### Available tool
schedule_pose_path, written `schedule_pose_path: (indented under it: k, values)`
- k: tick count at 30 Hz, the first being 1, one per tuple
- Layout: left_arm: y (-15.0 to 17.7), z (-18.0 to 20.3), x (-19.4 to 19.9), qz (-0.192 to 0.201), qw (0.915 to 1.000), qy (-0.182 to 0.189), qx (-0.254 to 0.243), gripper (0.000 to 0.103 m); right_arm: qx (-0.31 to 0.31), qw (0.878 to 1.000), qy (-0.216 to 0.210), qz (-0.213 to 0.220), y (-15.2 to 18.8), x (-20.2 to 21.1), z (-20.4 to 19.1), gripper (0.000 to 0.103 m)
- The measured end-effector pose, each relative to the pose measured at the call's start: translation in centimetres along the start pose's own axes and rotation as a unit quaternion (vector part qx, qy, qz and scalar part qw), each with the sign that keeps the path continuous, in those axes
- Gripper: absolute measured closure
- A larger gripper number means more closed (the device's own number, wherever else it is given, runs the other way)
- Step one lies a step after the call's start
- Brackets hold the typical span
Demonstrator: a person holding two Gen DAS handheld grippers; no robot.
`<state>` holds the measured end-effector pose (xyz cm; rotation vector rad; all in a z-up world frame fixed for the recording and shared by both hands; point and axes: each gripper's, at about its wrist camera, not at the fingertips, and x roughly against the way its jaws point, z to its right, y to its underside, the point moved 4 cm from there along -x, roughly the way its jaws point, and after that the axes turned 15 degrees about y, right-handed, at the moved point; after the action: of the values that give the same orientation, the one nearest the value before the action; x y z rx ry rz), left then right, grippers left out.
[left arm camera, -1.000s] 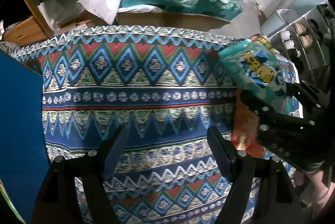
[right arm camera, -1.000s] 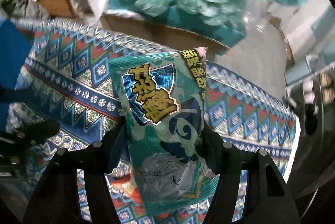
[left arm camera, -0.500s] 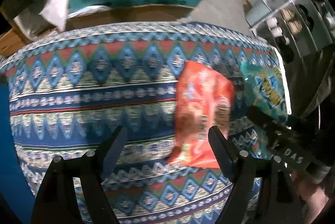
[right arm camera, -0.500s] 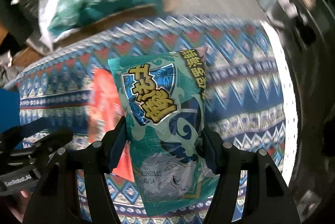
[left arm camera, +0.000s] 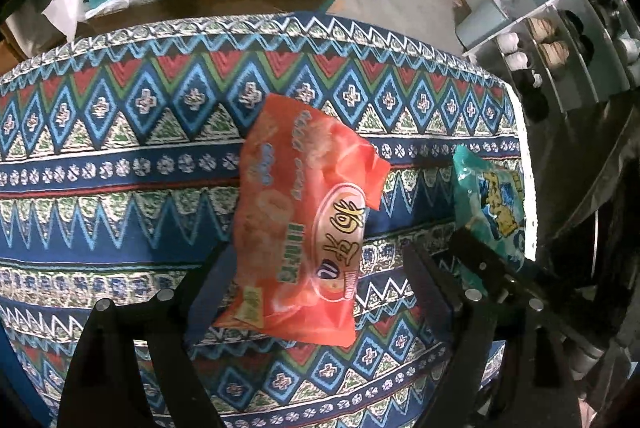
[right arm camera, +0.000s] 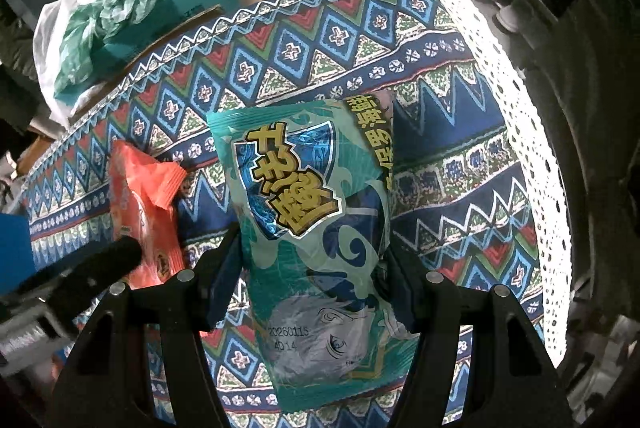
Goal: Organize snacks
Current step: 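Grasp the orange-red bag with the left tool while the right tool holds the teal bag, then carry the teal bag and orange-red bag over the cardboard box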
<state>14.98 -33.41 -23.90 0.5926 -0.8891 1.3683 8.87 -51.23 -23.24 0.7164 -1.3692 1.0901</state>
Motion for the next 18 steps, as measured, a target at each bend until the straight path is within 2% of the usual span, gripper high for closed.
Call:
schedule_pose_path:
  k: [5, 14, 17, 18]
  values:
    - [0.2, 0.3, -1.5, 0.000, 0.9998, -0.019, -0.003, 0.016, 0.007, 1.000, 0.017, 0.002, 0.0, -0.2, -0.2, 0.038]
    - [-0.2, -0.6, -3.4, -0.003, 0.9991, -0.037, 0.020, 0.016, 0.001, 1.000, 0.015, -0.004, 0.1, -0.7, -0.2, 0.038]
    - [-0.1, -0.8, -3.5, -0.001, 0.9986, -0.052, -0.001, 0.024, 0.002, 1.000, 0.011, -0.005, 0.0, -0.7, -0.3, 0.038]
    - [-0.1, -0.7, -3.5, 0.000, 0.9980, -0.063, -0.009, 0.033, 0.003, 1.000, 0.011, -0.004, 0.0, -0.7, -0.4, 0.038]
